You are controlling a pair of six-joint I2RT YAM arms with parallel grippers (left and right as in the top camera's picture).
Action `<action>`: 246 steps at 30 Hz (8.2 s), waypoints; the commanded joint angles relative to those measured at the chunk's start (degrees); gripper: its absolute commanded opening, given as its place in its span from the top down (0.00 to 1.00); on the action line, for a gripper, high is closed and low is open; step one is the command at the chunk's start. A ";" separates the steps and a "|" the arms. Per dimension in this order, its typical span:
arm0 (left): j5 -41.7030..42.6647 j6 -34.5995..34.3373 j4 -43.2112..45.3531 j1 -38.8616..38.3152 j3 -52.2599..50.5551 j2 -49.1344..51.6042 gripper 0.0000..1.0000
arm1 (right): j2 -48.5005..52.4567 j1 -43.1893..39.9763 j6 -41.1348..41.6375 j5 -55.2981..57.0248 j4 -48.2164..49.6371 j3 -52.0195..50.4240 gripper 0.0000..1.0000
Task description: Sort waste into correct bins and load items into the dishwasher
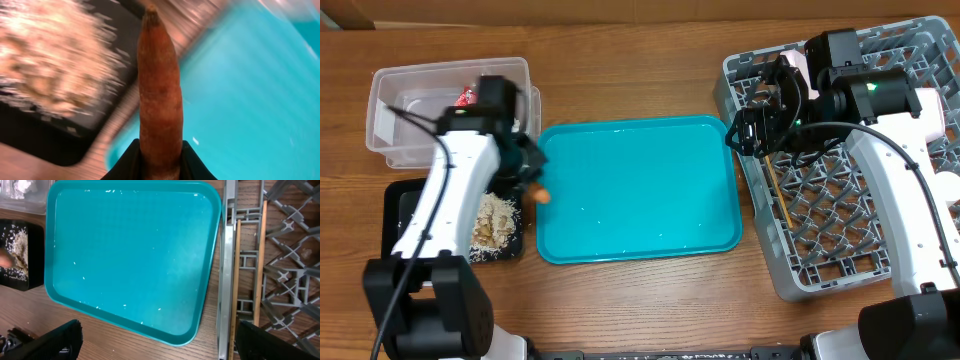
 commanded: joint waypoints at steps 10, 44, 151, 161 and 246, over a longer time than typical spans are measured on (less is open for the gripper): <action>-7.56 1.51 -1.36 18.18 -0.33 -0.31 0.96 | -0.42 0.17 -0.04 0.50 0.20 0.02 0.00; -14.05 1.95 16.00 20.55 -20.41 -0.13 0.33 | -0.42 0.17 -0.04 0.50 -0.66 0.02 0.00; 5.44 31.41 -2.95 -1.97 -20.90 -66.40 0.00 | -94.31 -5.51 2.93 19.15 75.36 -94.33 0.00; 5.42 31.41 -2.95 -1.97 -20.90 -66.40 0.00 | -94.07 -5.51 2.95 20.02 70.73 -94.33 0.00; 6.69 39.87 60.61 -1.97 -77.75 -97.22 0.00 | -94.07 -5.51 2.95 20.04 70.73 -94.31 0.00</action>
